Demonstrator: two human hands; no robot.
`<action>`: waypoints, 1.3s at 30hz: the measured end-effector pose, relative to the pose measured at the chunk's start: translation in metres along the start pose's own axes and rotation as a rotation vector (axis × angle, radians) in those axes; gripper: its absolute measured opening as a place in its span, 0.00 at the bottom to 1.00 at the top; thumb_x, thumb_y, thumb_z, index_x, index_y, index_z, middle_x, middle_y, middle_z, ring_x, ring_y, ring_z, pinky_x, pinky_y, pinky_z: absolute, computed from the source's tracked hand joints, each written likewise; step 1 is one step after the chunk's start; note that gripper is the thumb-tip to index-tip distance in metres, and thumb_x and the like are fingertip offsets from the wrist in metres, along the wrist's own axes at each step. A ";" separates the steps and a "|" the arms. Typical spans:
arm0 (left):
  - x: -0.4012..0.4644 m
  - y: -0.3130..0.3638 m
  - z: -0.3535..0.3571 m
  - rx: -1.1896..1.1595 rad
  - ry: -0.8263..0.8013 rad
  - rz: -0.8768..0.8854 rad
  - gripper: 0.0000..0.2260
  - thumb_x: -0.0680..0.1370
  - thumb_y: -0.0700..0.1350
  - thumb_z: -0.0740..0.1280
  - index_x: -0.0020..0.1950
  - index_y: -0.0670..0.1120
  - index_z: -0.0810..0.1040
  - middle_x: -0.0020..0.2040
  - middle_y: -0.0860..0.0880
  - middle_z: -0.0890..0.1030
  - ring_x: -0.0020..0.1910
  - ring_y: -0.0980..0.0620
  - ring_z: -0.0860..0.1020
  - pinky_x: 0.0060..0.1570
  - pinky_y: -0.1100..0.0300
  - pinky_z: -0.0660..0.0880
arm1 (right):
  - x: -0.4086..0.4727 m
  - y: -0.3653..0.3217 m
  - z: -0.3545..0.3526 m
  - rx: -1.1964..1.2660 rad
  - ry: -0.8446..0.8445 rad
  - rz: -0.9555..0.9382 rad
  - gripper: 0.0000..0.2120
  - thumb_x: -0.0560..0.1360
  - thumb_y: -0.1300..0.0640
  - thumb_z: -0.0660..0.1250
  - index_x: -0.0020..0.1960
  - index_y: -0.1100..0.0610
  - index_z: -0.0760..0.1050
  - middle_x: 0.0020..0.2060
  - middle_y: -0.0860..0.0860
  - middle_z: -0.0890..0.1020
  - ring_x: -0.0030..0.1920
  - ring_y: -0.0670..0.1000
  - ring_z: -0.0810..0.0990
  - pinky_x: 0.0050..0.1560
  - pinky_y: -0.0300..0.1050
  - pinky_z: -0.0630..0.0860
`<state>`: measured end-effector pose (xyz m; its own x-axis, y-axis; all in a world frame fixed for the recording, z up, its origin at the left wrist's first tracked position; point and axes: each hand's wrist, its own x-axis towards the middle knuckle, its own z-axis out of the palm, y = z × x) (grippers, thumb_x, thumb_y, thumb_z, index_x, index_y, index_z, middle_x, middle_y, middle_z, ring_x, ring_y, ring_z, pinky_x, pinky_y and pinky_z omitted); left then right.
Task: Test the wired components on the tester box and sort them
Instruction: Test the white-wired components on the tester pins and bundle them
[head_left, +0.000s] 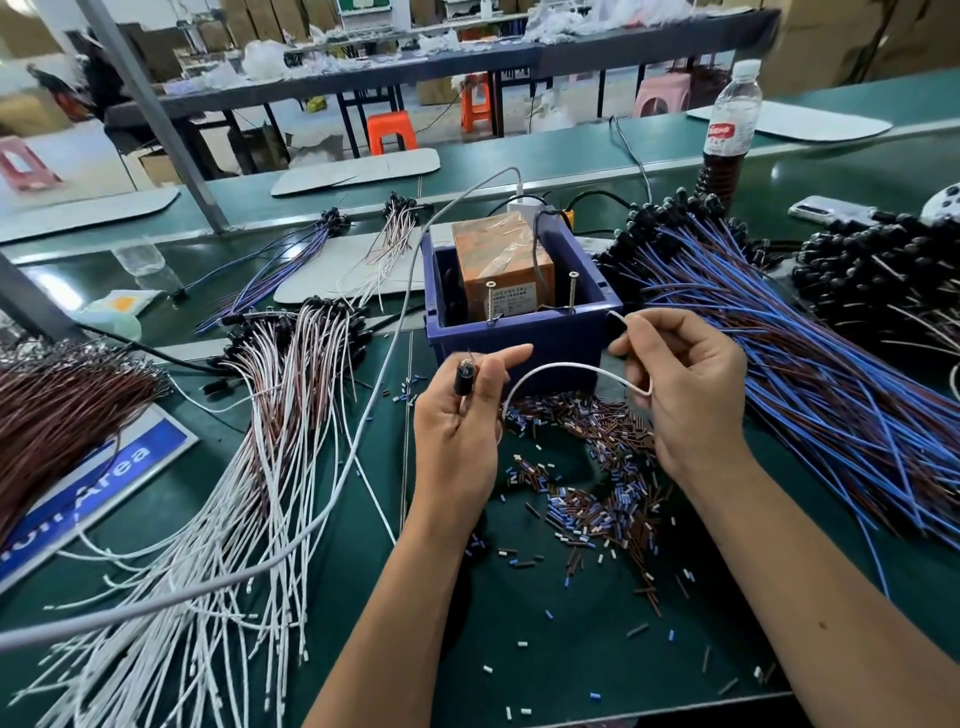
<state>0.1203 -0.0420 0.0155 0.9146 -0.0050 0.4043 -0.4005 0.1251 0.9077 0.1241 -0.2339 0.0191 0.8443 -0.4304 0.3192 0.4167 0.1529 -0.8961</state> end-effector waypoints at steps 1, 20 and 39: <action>0.000 0.000 -0.001 0.020 0.024 0.021 0.18 0.81 0.64 0.64 0.60 0.55 0.86 0.31 0.57 0.65 0.28 0.55 0.60 0.28 0.58 0.57 | 0.000 0.001 0.000 -0.008 0.025 -0.015 0.04 0.81 0.63 0.69 0.49 0.59 0.82 0.38 0.55 0.85 0.29 0.49 0.76 0.25 0.39 0.71; 0.002 0.007 0.001 -0.040 0.137 0.000 0.18 0.84 0.37 0.62 0.73 0.48 0.73 0.33 0.53 0.74 0.31 0.56 0.67 0.31 0.65 0.65 | 0.000 -0.007 0.031 -0.646 0.223 -0.506 0.06 0.76 0.61 0.72 0.40 0.58 0.82 0.29 0.46 0.81 0.30 0.46 0.80 0.32 0.41 0.75; 0.028 0.018 0.021 0.369 0.432 0.079 0.09 0.81 0.40 0.70 0.40 0.43 0.81 0.28 0.54 0.79 0.27 0.58 0.77 0.33 0.72 0.70 | -0.005 0.007 0.035 -0.591 0.150 -0.470 0.07 0.77 0.60 0.72 0.40 0.57 0.80 0.29 0.46 0.79 0.29 0.48 0.78 0.30 0.46 0.74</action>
<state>0.1372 -0.0605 0.0452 0.7892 0.4063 0.4606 -0.3907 -0.2464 0.8869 0.1352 -0.1994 0.0219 0.5511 -0.4547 0.6997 0.4354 -0.5586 -0.7060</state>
